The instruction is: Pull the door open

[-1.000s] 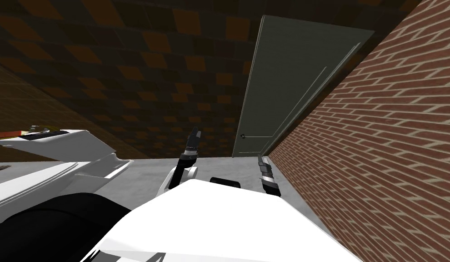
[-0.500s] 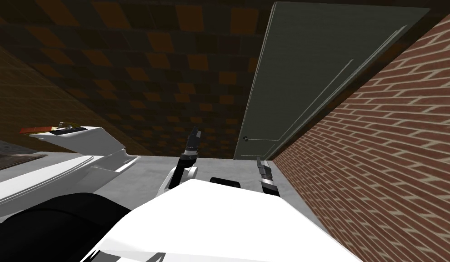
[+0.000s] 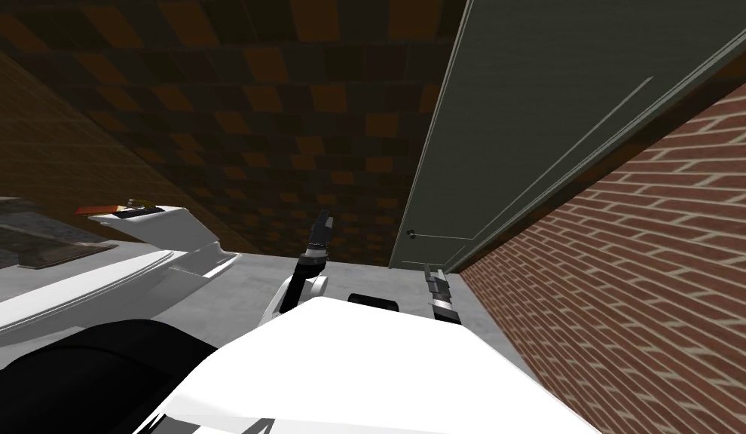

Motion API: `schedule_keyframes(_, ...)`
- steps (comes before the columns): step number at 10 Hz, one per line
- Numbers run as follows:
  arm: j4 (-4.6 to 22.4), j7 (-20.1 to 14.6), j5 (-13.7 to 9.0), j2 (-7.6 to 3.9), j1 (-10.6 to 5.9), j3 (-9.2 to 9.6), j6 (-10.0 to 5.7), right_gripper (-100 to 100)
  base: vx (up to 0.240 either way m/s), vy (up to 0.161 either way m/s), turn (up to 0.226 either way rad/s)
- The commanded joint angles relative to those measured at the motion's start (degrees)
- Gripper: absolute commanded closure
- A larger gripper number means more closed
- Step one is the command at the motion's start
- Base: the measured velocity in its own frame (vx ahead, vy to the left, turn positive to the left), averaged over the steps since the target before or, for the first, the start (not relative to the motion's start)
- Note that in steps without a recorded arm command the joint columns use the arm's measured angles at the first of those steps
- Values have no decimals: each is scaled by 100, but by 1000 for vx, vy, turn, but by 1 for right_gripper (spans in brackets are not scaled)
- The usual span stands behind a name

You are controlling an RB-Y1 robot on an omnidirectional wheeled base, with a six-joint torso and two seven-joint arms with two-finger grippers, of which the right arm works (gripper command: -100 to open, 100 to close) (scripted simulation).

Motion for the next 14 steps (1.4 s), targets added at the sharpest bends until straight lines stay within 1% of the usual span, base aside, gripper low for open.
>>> schedule_keyframes(1, 108, 218, 30, 40, 28, 3, -47, -100, 94, -35, 113)
schedule_keyframes(10, 749, 1203, 147, 195, 52, -45, -249, -100, 86, -47, 100)
schedule_keyframes(12, 869, 1387, 168, 237, 56, -54, -287, -100, 75, -50, 75)
schedule_keyframes(13, 989, 1571, 190, 280, 60, -63, -324, -100, 86, -77, 152)
schedule_keyframes(14, 1048, 1663, 201, 301, 63, -68, -343, -100, 99, -82, 109)
